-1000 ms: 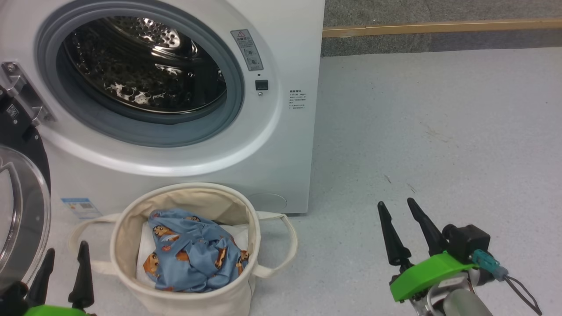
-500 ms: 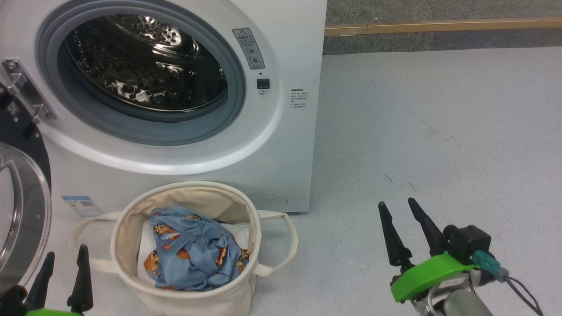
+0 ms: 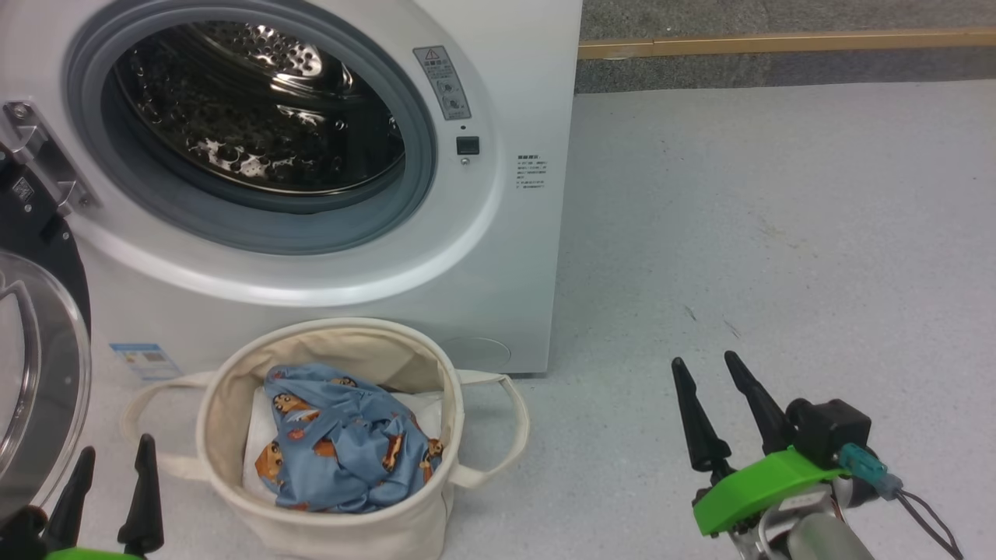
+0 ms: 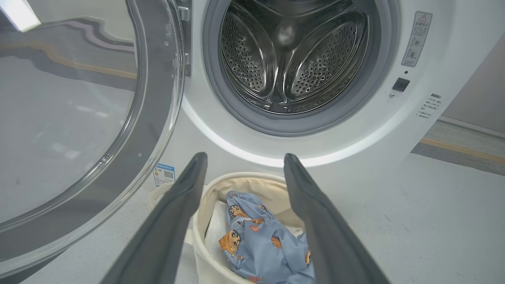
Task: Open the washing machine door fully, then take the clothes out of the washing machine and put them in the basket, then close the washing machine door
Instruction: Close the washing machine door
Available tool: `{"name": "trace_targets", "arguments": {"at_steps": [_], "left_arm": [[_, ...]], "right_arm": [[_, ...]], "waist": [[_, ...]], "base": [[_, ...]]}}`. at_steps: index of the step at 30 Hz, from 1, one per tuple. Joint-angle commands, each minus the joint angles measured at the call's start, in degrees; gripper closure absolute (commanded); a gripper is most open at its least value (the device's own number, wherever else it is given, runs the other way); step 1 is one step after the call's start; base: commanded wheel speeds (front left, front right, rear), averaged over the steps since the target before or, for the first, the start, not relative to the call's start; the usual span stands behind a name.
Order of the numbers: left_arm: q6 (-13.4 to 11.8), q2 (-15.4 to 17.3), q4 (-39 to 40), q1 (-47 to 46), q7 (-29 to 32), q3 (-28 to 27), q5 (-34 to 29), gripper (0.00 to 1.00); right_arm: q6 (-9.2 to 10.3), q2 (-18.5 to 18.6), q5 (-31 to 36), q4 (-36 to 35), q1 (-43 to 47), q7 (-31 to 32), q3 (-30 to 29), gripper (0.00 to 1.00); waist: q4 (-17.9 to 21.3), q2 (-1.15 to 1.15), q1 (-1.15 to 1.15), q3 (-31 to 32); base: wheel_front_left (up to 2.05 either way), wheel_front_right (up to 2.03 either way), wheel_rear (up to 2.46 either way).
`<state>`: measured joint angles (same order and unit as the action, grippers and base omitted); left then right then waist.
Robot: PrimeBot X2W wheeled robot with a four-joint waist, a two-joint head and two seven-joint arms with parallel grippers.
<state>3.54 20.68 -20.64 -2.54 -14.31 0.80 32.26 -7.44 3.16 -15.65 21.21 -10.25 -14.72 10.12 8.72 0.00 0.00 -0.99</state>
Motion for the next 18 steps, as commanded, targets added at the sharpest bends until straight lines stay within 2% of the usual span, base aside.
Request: {"name": "trace_targets", "arguments": {"at_steps": [1, 8, 18], "left_arm": [[-0.15, 1.56, 1.13, -2.52, -0.69, -3.06, -1.04, 0.00], [-0.18, 1.39, 0.77, -2.72, -0.69, -3.48, -1.50, 0.00], [0.55, 0.85, 0.71, -2.86, -0.69, -4.34, -1.70, 0.00]], "right_arm": [[-0.05, -0.02, 0.27, -1.53, -1.28, -0.28, 0.96, 0.00], [-0.05, -0.05, 0.28, -1.34, -1.21, -0.28, 0.93, 0.00], [-0.05, -0.08, 0.35, -1.23, -1.31, -0.28, 0.68, 0.00]], "waist": [[-0.08, 0.00, 0.00, -0.04], [-0.31, 0.00, 0.00, -0.21], [-0.65, 0.00, 0.00, -0.53]], "base": [[-0.87, 0.44, 0.44], [-1.27, 0.90, 0.36], [-2.02, 1.53, 0.49]]}}
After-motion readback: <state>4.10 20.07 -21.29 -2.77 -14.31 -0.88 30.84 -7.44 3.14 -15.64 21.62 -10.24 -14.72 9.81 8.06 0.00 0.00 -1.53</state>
